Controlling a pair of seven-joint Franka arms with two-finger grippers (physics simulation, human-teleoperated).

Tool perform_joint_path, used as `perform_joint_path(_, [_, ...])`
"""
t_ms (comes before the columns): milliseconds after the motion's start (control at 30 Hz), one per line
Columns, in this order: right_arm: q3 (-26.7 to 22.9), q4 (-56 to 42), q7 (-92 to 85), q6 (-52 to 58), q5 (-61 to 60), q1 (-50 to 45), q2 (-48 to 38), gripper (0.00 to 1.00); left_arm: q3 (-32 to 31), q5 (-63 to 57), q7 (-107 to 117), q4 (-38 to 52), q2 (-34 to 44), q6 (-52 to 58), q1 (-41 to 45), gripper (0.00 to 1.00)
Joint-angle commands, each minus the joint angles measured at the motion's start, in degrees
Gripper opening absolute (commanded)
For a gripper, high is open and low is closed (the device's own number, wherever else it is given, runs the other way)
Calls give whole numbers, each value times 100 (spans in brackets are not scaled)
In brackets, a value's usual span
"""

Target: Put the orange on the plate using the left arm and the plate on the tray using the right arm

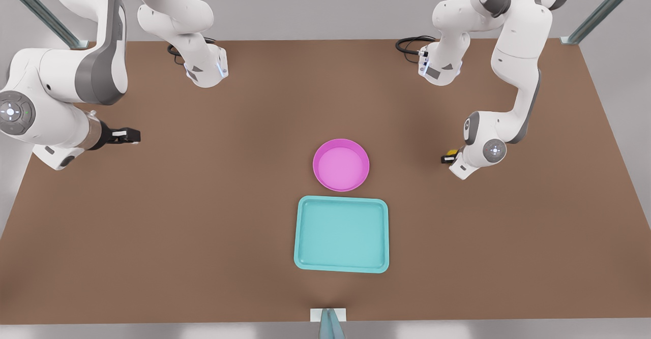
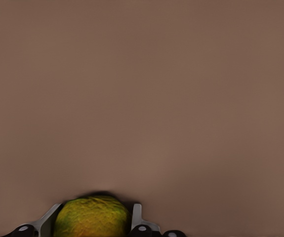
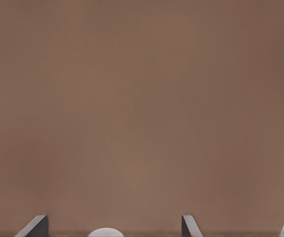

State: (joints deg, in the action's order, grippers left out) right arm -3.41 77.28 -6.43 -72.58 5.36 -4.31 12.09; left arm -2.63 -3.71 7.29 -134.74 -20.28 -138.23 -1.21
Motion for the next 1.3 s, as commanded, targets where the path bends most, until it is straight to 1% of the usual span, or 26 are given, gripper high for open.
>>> perform_joint_path(0, [-2,-2,-34,34,0,0,-5,100,0,29,-17,9,42,138,7,66])
perform_joint_path(67, [-2,-2,-34,34,0,0,-5,100,-9,20,141,62,174,428,42,65])
perform_joint_path(133, [-2,-2,-43,25,0,0,-5,100,-61,29,185,492,481,1481,68,65])
perform_joint_path(200, [-2,-2,-43,16,0,0,4,100,-106,37,923,1810,280,2520,973,65])
perform_joint_path(233, [-2,-2,-43,16,0,0,-5,100,-114,81,1511,2627,-54,2933,1421,65])
perform_joint_path(267, [-2,-2,-43,16,0,0,4,100,-114,239,2362,3881,-790,3433,2114,65])
perform_joint_path(300, [-2,-2,-43,16,0,0,4,100,-123,353,2890,4664,-1256,3793,2405,65])
perform_joint_path(333, [-2,-2,-43,16,0,0,4,100,-202,652,3234,5291,-1601,4041,2695,65])
perform_joint_path(400, [-2,-2,-52,8,0,0,4,100,-246,767,3762,5968,-2049,4032,3074,65])
perform_joint_path(433, [-2,7,-43,8,0,0,4,100,-246,767,3876,6083,-2208,3866,3188,65])
perform_joint_path(500, [-2,7,-52,16,0,9,13,100,-325,907,4114,6083,-2234,3742,3232,65])
perform_joint_path(567, [-2,7,-43,8,0,9,13,100,-712,943,4378,6012,-2252,3909,3250,65])
perform_joint_path(600, [-2,24,-43,-1,0,9,13,100,-738,951,4386,6003,-2305,4225,3329,65])
perform_joint_path(800, [-2,42,-43,-10,0,9,13,100,-800,899,4378,6012,-2621,4129,3329,67])
perform_joint_path(833, [-2,42,-43,-10,0,9,13,100,-783,890,4378,6021,-2665,4059,3329,73])
perform_joint_path(867, [-2,51,-43,-10,0,9,13,100,-782,872,4360,6012,-2674,4059,3329,100])
perform_joint_path(1000, [-2,59,-43,-10,0,9,22,100,-747,811,4334,6021,-2551,4173,3303,100])
perform_joint_path(1033, [-2,86,-34,-19,0,9,48,100,-405,890,4141,6065,-2103,4743,3215,100])
perform_joint_path(1067, [-2,428,-25,-98,-70,-17,92,100,78,899,3359,6083,-1313,5727,3013,100])
perform_joint_path(1100, [95,911,-17,-440,-290,-122,241,100,666,881,2806,6100,-715,6150,2978,100])
perform_joint_path(1133, [113,1411,27,-1159,-894,-175,504,100,1386,873,1465,6274,-293,6413,2977,100])
perform_joint_path(1167, [121,1736,54,-1809,-1186,-289,610,100,1808,846,672,6914,-335,6729,2969,100])
perform_joint_path(1200, [192,2142,256,-2786,-1459,-527,663,100,2258,899,519,7181,-283,6906,2951,100])
perform_joint_path(1233, [253,2283,493,-3314,-1652,-641,786,100,2408,908,510,7357,-292,7038,2907,100])
perform_joint_path(1267, [253,2318,642,-3903,-1977,-913,1085,100,2294,1109,414,7523,-248,7398,2390,100])
